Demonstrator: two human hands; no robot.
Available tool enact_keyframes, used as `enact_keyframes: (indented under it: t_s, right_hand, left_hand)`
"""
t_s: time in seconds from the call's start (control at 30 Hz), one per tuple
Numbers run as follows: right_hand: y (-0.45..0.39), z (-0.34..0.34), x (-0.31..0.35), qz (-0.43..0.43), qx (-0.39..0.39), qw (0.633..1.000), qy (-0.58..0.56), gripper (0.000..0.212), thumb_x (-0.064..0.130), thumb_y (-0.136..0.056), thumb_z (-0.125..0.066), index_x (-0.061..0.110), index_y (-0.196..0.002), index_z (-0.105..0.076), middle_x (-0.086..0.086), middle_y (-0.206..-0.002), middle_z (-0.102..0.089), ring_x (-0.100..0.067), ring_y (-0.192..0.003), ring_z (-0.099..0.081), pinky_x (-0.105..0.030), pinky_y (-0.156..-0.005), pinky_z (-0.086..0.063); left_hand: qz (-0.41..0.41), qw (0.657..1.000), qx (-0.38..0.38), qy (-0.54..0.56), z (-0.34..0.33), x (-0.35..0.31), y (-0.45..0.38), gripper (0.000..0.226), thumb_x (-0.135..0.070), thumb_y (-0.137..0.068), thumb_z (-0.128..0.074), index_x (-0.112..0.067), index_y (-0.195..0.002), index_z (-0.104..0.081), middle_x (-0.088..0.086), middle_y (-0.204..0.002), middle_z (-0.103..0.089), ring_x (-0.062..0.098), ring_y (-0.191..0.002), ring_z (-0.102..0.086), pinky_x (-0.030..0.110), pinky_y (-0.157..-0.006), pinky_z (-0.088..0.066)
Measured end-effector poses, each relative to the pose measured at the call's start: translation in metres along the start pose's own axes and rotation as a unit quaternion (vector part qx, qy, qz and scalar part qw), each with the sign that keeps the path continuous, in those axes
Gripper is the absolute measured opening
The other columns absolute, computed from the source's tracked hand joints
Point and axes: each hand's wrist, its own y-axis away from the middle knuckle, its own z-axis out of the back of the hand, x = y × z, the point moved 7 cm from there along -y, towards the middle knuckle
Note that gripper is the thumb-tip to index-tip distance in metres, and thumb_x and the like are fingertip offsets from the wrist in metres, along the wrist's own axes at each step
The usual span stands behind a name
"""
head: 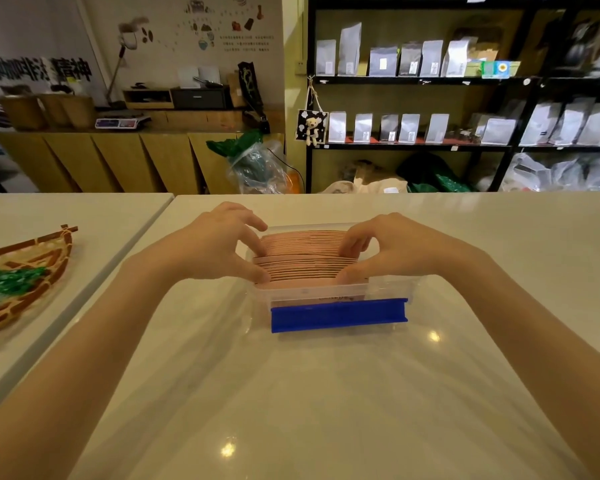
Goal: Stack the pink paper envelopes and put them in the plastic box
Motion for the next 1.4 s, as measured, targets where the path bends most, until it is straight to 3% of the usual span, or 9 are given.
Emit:
enact_keyframes:
  t_s: [0.3,0.5,0.63,0.7,0.87,1.0,1.13,1.3,1.4]
  right_hand:
    - [0.005,0.004,0.001,-0.003,0.021,1.000,0.003,0.037,0.038,-0.073,-0.066,0.021,-0.105,-0.062,0.008,-0.094,-0.057,-0.011,-0.091,-0.055,-0.010,-0.065,-0.037]
    - [0.011,0.014,-0.011,-0.051,0.028,0.998,0.021,0.040,0.035,-0.069,-0.071,0.021,-0.105,-0.061,0.009,-0.091,-0.058,-0.014,-0.092,-0.058,-0.011,-0.065,-0.039]
    - [0.009,0.005,-0.013,-0.068,0.053,0.995,0.047,0.030,0.030,-0.075,-0.067,0.017,-0.102,-0.065,0.003,-0.100,-0.062,-0.014,-0.089,-0.058,-0.018,-0.072,-0.045]
    - [0.007,-0.001,-0.011,-0.070,0.056,0.994,0.058,0.027,0.027,-0.077,-0.065,0.016,-0.102,-0.066,0.002,-0.102,-0.062,-0.012,-0.082,-0.055,-0.015,-0.067,-0.043]
    - [0.003,-0.005,-0.010,-0.109,0.023,0.993,0.044,0.027,0.024,-0.075,-0.067,0.014,-0.101,-0.064,0.003,-0.087,-0.057,-0.011,-0.064,-0.051,-0.014,-0.053,-0.038]
    - [0.003,-0.009,-0.008,-0.137,-0.013,0.990,0.032,0.031,0.023,-0.076,-0.066,0.015,-0.105,-0.061,0.004,-0.078,-0.053,-0.011,-0.062,-0.046,-0.020,-0.058,-0.039]
    - [0.005,-0.010,-0.008,-0.148,-0.017,0.989,-0.014,0.034,0.027,-0.076,-0.066,0.017,-0.108,-0.060,0.010,-0.065,-0.048,-0.011,-0.060,-0.047,-0.017,-0.050,-0.034]
    - [0.011,-0.006,-0.007,-0.160,-0.004,0.987,-0.025,0.034,0.027,-0.075,-0.067,0.010,-0.105,-0.062,0.001,-0.081,-0.057,-0.013,-0.066,-0.050,-0.017,-0.053,-0.037]
    - [0.017,0.005,-0.003,-0.149,-0.027,0.988,-0.020,0.038,0.032,-0.074,-0.067,0.011,-0.106,-0.061,0.000,-0.088,-0.060,-0.010,-0.067,-0.051,-0.016,-0.055,-0.037]
  left_hand:
    - [-0.002,0.999,0.038,-0.036,-0.008,-0.006,-0.001,0.040,-0.043,-0.076,-0.059,-0.023,-0.112,-0.061,-0.006,-0.141,-0.039,0.015,-0.134,-0.018,0.040,-0.109,-0.018]
    - [-0.002,0.999,0.026,-0.036,-0.004,-0.008,0.001,0.040,-0.043,-0.074,-0.062,-0.025,-0.110,-0.061,-0.006,-0.140,-0.041,0.016,-0.133,-0.021,0.040,-0.110,-0.017]
    - [-0.001,0.999,0.026,-0.028,-0.007,-0.007,0.000,0.038,-0.041,-0.074,-0.063,-0.024,-0.108,-0.063,-0.005,-0.137,-0.044,0.016,-0.130,-0.026,0.038,-0.108,-0.021]
    - [0.005,1.000,0.017,-0.021,-0.006,-0.006,-0.001,0.035,-0.039,-0.074,-0.064,-0.025,-0.105,-0.064,-0.004,-0.135,-0.046,0.016,-0.128,-0.029,0.038,-0.107,-0.022]
    - [0.001,1.000,-0.023,-0.005,-0.001,-0.009,0.000,0.022,-0.033,-0.072,-0.068,-0.026,-0.092,-0.069,-0.004,-0.129,-0.051,0.016,-0.122,-0.036,0.036,-0.102,-0.028]
    - [0.005,0.999,-0.029,-0.013,-0.001,-0.011,0.000,0.020,-0.031,-0.072,-0.068,-0.023,-0.090,-0.069,-0.003,-0.128,-0.053,0.017,-0.121,-0.038,0.035,-0.101,-0.030]
    - [0.001,0.999,-0.039,-0.018,-0.001,-0.013,0.001,0.019,-0.030,-0.073,-0.067,-0.021,-0.090,-0.070,-0.002,-0.127,-0.053,0.018,-0.120,-0.038,0.035,-0.099,-0.031]
    - [0.000,0.999,-0.042,-0.006,0.000,-0.018,0.003,0.023,-0.032,-0.076,-0.062,-0.020,-0.094,-0.069,-0.001,-0.122,-0.057,0.017,-0.112,-0.045,0.033,-0.091,-0.037]
    - [-0.001,0.994,-0.093,0.063,0.012,-0.022,0.007,0.022,-0.031,-0.078,-0.060,-0.022,-0.098,-0.066,-0.004,-0.115,-0.060,0.013,-0.100,-0.049,0.025,-0.079,-0.041]
